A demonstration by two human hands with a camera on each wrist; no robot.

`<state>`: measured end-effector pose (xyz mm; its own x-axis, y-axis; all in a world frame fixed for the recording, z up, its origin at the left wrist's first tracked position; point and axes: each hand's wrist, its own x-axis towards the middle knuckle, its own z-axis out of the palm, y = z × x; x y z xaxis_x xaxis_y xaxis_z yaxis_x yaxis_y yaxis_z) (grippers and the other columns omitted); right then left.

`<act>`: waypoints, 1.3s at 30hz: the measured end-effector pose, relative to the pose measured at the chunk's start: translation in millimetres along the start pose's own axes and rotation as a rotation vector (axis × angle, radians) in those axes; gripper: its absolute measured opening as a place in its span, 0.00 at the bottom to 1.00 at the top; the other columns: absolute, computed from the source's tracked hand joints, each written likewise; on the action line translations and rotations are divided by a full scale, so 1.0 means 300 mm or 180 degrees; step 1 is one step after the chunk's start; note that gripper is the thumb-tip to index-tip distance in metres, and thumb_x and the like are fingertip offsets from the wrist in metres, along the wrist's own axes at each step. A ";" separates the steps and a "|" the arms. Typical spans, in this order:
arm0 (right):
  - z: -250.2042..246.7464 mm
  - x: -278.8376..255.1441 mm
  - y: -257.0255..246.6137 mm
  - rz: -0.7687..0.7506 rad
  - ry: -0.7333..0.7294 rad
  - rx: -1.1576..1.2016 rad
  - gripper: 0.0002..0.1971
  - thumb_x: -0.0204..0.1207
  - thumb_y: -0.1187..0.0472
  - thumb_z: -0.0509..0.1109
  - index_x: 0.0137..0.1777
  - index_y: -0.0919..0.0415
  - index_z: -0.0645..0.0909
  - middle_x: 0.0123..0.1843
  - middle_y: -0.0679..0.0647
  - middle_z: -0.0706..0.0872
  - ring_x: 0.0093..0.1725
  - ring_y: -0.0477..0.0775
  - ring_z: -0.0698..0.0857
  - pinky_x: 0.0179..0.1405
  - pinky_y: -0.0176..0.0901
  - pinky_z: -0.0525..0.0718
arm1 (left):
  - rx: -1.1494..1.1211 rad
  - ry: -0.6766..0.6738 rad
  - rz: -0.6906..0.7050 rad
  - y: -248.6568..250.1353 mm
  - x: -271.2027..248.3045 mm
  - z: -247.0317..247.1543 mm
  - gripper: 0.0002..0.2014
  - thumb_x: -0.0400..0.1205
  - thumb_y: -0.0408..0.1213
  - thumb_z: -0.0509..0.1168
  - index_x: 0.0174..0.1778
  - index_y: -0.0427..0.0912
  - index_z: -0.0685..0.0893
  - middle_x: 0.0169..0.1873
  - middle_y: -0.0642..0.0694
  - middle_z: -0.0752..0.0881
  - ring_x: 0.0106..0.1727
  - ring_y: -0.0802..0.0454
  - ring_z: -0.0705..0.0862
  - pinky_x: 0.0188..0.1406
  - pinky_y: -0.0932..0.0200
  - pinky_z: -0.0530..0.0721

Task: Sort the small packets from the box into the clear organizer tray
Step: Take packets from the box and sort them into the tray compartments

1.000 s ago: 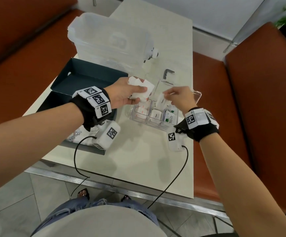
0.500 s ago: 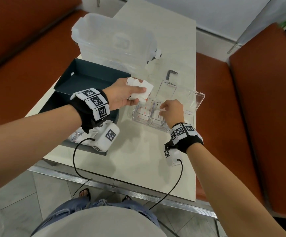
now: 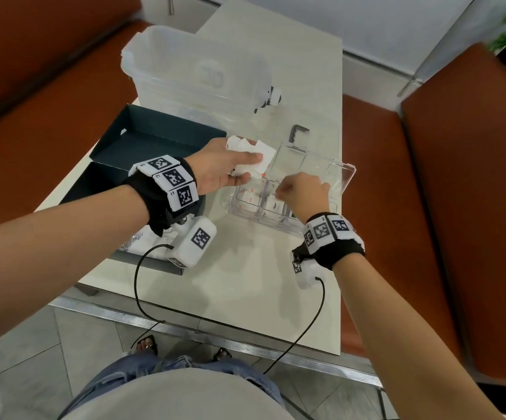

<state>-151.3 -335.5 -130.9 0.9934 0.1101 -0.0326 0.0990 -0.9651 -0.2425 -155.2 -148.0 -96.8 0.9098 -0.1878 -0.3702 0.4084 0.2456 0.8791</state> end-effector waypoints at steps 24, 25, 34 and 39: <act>-0.104 0.064 -0.020 0.0226 0.0057 0.1864 0.07 0.75 0.70 0.70 0.51 0.65 0.87 0.41 0.58 0.87 0.34 0.49 0.84 0.39 0.35 0.83 | -0.0287 0.0783 0.0206 -0.026 -0.012 0.019 0.08 0.82 0.25 0.66 0.53 0.40 0.81 0.44 0.37 0.90 0.36 0.48 0.91 0.28 0.63 0.85; -0.087 0.077 -0.041 0.0125 0.0005 0.1670 0.08 0.75 0.70 0.70 0.51 0.65 0.88 0.43 0.59 0.88 0.38 0.51 0.84 0.46 0.38 0.84 | -0.0267 0.0831 0.0223 -0.025 -0.014 0.011 0.09 0.82 0.25 0.66 0.55 0.40 0.81 0.44 0.38 0.89 0.37 0.49 0.91 0.28 0.63 0.85; 0.022 0.127 -0.145 0.0026 -0.0632 0.0330 0.09 0.77 0.63 0.70 0.56 0.58 0.87 0.58 0.59 0.86 0.59 0.62 0.84 0.66 0.59 0.78 | -0.0222 0.0865 0.0304 -0.001 -0.031 -0.035 0.10 0.82 0.25 0.66 0.58 0.39 0.80 0.45 0.38 0.89 0.43 0.45 0.90 0.29 0.62 0.86; 0.063 0.121 -0.173 0.0036 -0.0374 -0.0254 0.10 0.78 0.66 0.66 0.56 0.60 0.85 0.55 0.56 0.86 0.58 0.61 0.82 0.66 0.56 0.69 | -0.0263 0.0764 0.0275 0.012 -0.037 -0.051 0.11 0.82 0.25 0.66 0.59 0.38 0.80 0.46 0.37 0.89 0.42 0.45 0.90 0.29 0.62 0.86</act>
<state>-121.4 -277.0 -138.0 0.9813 0.1218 -0.1491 0.0970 -0.9817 -0.1637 -162.7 -130.5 -94.1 0.9291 0.0657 -0.3640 0.3241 0.3294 0.8868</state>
